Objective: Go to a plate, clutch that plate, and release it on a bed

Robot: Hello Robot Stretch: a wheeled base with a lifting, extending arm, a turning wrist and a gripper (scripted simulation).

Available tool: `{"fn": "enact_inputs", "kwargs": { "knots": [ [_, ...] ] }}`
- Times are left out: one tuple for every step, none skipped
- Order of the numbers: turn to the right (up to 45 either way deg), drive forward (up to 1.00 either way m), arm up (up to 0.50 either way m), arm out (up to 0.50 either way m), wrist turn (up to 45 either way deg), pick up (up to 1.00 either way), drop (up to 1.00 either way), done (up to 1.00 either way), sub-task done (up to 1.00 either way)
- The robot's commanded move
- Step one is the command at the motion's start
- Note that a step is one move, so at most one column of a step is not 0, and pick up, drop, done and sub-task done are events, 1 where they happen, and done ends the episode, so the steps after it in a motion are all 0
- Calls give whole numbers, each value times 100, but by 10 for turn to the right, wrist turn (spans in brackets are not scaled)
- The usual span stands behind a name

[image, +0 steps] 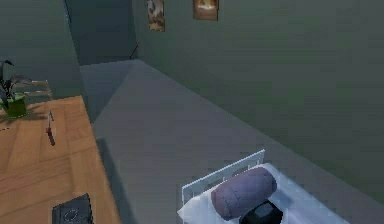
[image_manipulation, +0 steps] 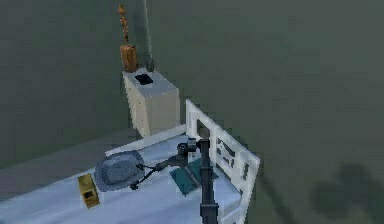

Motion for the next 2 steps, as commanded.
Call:
{"fn": "enact_inputs", "kwargs": {
  "knots": [
    [0, 0, -32, 0, 0, 0, 0, 0, 0],
    [0, 0, 0, 0, 0, 0, 100, 0, 0]
  ]
}}
